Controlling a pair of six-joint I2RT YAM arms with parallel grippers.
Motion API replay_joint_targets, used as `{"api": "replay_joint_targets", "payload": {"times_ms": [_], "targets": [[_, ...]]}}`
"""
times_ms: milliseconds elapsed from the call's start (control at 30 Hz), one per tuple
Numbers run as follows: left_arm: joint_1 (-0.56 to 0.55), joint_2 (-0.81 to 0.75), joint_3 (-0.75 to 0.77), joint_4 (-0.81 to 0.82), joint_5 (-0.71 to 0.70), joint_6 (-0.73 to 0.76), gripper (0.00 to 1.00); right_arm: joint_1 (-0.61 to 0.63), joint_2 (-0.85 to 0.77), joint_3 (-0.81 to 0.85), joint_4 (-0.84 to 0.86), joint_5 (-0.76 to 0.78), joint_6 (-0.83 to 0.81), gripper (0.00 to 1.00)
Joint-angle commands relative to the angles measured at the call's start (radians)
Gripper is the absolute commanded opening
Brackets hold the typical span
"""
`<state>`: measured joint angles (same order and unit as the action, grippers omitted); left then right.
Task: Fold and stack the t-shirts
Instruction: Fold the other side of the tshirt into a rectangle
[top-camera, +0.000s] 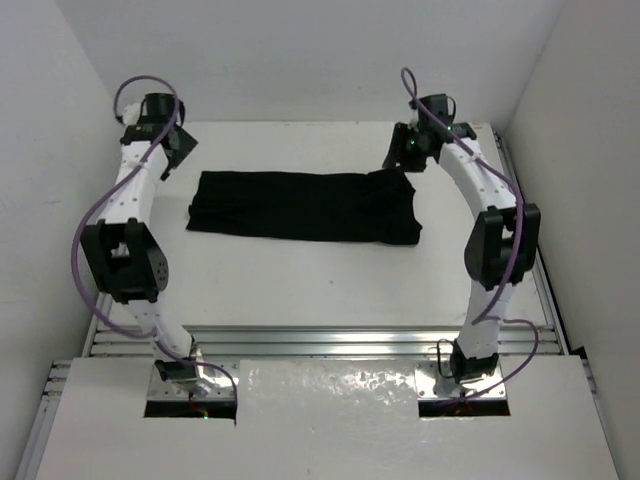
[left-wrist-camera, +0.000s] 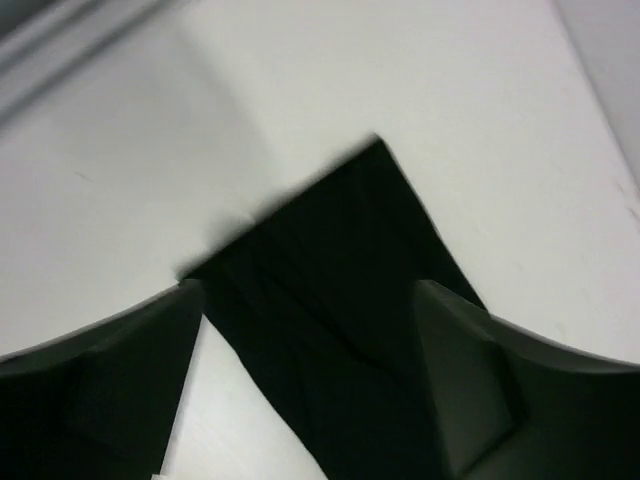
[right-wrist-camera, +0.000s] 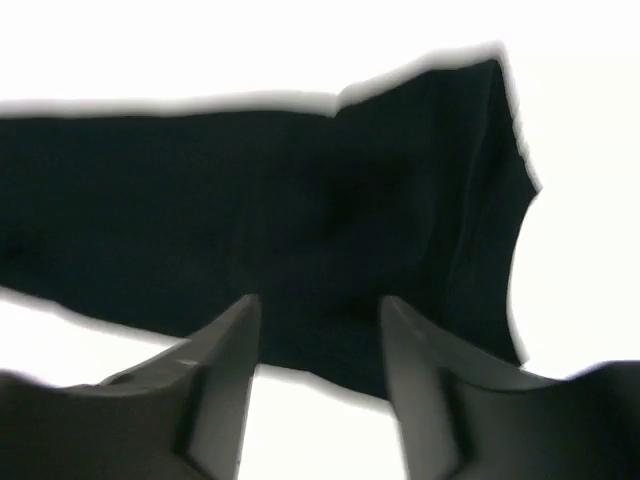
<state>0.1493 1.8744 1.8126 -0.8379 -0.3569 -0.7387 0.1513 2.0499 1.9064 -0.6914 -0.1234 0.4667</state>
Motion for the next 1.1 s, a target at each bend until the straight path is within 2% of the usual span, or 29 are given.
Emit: {"api": "replay_joint_targets", "payload": {"times_ms": [0, 33, 67, 100, 133, 167, 233, 300, 433, 633, 733, 1067], "targets": [[-0.14, -0.084, -0.149, 0.032, -0.062, 0.09, 0.61, 0.073, -0.154, -0.238, 0.12, -0.119, -0.013, 0.45], [-0.169, -0.09, -0.201, 0.02, -0.036, 0.085, 0.38, 0.102, -0.187, -0.278, 0.141, -0.152, -0.016, 0.29], [-0.174, -0.086, -0.217, 0.02, -0.03, 0.078, 0.38, 0.114, -0.198, -0.318, 0.164, -0.168, -0.016, 0.2], [-0.177, -0.078, -0.231, -0.016, -0.033, 0.049, 0.22, 0.125, -0.201, -0.381, 0.209, -0.183, -0.016, 0.13], [-0.177, -0.066, -0.248, -0.03, -0.037, 0.035, 0.15, 0.132, -0.201, -0.395, 0.214, -0.192, -0.017, 0.08], [-0.177, -0.06, -0.275, -0.039, -0.034, 0.029, 0.1, 0.142, -0.188, -0.403, 0.213, -0.176, -0.017, 0.05], [-0.177, -0.038, -0.292, -0.044, -0.022, 0.016, 0.05, 0.143, -0.175, -0.431, 0.22, -0.163, -0.002, 0.0], [-0.175, -0.006, -0.288, -0.033, 0.024, 0.021, 0.0, 0.142, -0.162, -0.461, 0.249, -0.154, 0.0, 0.0], [-0.175, 0.15, -0.184, -0.056, 0.072, 0.009, 0.0, 0.142, -0.102, -0.443, 0.256, -0.157, -0.017, 0.0], [-0.169, 0.278, -0.047, -0.116, 0.082, -0.016, 0.0, 0.139, 0.067, -0.311, 0.179, -0.144, -0.033, 0.0], [-0.162, 0.301, -0.041, -0.092, 0.088, -0.019, 0.0, 0.139, 0.093, -0.302, 0.181, -0.14, -0.031, 0.0], [-0.106, 0.448, 0.157, -0.058, 0.047, 0.045, 0.0, 0.137, 0.092, -0.383, 0.191, -0.14, -0.033, 0.0]]}}
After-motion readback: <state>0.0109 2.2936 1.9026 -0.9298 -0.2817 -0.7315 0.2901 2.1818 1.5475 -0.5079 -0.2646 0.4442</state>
